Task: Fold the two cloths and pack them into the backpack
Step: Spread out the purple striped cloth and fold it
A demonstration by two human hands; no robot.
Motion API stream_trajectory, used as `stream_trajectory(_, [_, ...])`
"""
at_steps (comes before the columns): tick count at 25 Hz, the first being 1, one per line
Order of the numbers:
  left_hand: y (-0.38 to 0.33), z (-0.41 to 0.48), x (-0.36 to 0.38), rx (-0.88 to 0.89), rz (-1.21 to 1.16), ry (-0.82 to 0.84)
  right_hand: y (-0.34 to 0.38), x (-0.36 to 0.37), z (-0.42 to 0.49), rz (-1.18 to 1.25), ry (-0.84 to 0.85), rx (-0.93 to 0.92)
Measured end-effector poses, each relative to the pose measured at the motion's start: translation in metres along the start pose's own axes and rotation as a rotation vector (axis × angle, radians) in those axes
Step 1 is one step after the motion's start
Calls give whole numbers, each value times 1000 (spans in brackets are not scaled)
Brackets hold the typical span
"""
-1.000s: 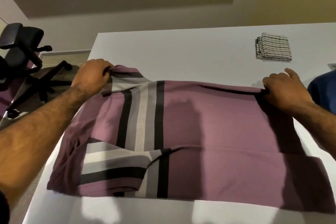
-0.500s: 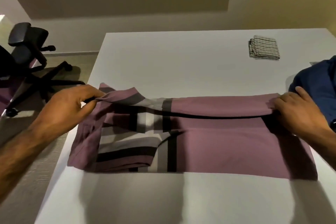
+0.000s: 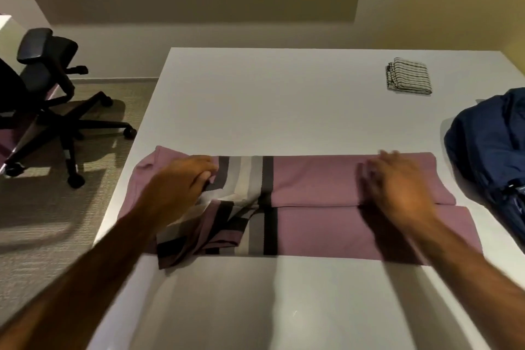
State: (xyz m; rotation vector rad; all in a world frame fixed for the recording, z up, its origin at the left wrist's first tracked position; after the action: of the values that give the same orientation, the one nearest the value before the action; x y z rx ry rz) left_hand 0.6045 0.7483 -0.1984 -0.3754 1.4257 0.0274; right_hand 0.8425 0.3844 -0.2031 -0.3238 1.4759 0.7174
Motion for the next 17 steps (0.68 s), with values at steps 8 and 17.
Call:
stream_trajectory(8, [15,16,78,-339,304,110,90,87,15,135,320,-47])
stream_trajectory(17, [56,3,63,-580,316,93,-75,51,18,104,200,348])
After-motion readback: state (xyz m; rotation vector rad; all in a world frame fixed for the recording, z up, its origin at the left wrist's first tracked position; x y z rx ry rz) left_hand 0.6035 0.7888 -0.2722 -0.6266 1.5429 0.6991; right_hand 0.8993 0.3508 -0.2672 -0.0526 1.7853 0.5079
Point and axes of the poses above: each hand's wrist, its own z-axis towards the middle knuckle, its own x-axis out of the palm, y = z × x, the point moved 2 cm from there along z, towards the middle knuckle, and after that the axes turned 12 degrees about z, right-handed, at the moved point
